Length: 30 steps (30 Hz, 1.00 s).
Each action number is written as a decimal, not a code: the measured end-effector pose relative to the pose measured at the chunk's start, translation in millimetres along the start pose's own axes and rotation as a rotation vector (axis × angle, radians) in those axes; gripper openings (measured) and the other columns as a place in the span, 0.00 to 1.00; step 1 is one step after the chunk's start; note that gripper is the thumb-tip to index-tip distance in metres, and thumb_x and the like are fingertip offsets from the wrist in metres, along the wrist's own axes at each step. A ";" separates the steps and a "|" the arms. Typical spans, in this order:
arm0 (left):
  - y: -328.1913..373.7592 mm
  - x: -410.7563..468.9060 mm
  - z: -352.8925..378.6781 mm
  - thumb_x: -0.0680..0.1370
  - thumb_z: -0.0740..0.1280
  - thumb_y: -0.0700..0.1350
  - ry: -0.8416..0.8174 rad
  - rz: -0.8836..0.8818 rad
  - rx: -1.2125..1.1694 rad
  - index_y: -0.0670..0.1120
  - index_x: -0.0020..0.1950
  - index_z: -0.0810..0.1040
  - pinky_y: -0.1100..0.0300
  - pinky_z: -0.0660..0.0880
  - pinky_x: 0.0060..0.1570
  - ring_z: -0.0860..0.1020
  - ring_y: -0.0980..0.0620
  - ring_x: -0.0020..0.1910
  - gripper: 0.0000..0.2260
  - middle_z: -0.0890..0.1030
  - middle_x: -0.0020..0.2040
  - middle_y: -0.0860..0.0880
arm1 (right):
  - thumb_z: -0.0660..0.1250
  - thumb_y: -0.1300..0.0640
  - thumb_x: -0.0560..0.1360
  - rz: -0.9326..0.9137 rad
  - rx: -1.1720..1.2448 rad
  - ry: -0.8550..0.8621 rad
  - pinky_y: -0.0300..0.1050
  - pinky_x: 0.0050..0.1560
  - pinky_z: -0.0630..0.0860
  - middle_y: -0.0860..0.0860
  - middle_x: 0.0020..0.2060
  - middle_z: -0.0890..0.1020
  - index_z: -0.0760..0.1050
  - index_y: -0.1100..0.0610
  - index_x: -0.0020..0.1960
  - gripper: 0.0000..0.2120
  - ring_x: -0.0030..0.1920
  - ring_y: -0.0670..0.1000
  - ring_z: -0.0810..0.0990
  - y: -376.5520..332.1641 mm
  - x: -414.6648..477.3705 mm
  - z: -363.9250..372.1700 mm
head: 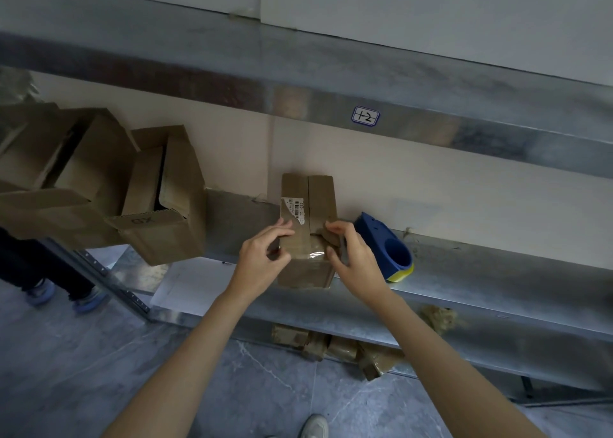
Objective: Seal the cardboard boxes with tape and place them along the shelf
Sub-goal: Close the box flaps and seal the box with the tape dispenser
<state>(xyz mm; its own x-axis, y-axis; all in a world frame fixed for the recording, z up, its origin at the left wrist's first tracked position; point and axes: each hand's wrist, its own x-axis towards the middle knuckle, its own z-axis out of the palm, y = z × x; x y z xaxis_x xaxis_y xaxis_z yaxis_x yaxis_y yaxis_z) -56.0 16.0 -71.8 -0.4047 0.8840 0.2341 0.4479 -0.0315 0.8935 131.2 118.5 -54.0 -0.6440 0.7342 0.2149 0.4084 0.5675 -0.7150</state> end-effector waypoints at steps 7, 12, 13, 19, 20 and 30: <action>-0.8 -3.0 -3.2 0.77 0.64 0.31 -0.033 -0.013 -0.057 0.50 0.60 0.80 0.64 0.74 0.63 0.65 0.65 0.72 0.18 0.76 0.68 0.57 | 0.65 0.57 0.79 0.028 0.069 -0.064 0.40 0.65 0.73 0.42 0.66 0.73 0.66 0.52 0.68 0.19 0.65 0.40 0.72 3.1 -1.7 -9.0; -3.7 -0.4 -1.3 0.77 0.62 0.31 -0.038 -0.021 -0.048 0.47 0.61 0.80 0.54 0.70 0.69 0.65 0.65 0.73 0.17 0.76 0.69 0.56 | 0.62 0.66 0.78 0.040 0.078 -0.062 0.45 0.67 0.72 0.41 0.65 0.72 0.66 0.52 0.68 0.20 0.66 0.39 0.71 2.9 -1.2 -7.8; -4.0 0.0 -1.7 0.77 0.62 0.31 -0.043 -0.023 -0.044 0.48 0.61 0.80 0.54 0.69 0.71 0.65 0.65 0.73 0.17 0.75 0.69 0.56 | 0.61 0.67 0.78 0.039 0.086 -0.059 0.45 0.68 0.72 0.41 0.65 0.72 0.67 0.52 0.68 0.21 0.66 0.39 0.71 2.7 -1.0 -7.3; 0.3 0.6 -10.6 0.78 0.64 0.31 -0.117 -0.045 -0.113 0.51 0.60 0.79 0.71 0.73 0.57 0.64 0.68 0.72 0.18 0.75 0.69 0.57 | 0.63 0.63 0.79 0.056 0.111 -0.148 0.46 0.68 0.71 0.34 0.63 0.71 0.66 0.49 0.69 0.21 0.67 0.40 0.70 2.0 0.6 -18.3; 1.0 0.7 -12.7 0.77 0.64 0.31 -0.132 -0.050 -0.122 0.50 0.61 0.79 0.72 0.73 0.55 0.63 0.68 0.72 0.19 0.74 0.70 0.56 | 0.64 0.62 0.79 0.057 0.111 -0.178 0.45 0.69 0.70 0.32 0.62 0.70 0.66 0.48 0.69 0.22 0.67 0.39 0.70 2.6 1.0 -22.0; 2.4 0.5 -11.0 0.77 0.64 0.31 -0.097 -0.060 -0.081 0.48 0.61 0.80 0.50 0.73 0.68 0.65 0.64 0.73 0.18 0.75 0.69 0.56 | 0.61 0.66 0.79 0.019 0.003 -0.155 0.31 0.63 0.69 0.40 0.64 0.72 0.67 0.47 0.68 0.22 0.63 0.33 0.71 10.2 5.7 -22.0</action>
<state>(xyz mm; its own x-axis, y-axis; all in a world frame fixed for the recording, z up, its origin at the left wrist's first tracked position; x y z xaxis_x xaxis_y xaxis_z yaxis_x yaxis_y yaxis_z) -63.9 11.2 -65.3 -0.3479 0.9264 0.1440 0.3573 -0.0110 0.9339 145.9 136.7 -45.5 -0.7286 0.6782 0.0961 0.4194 0.5525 -0.7203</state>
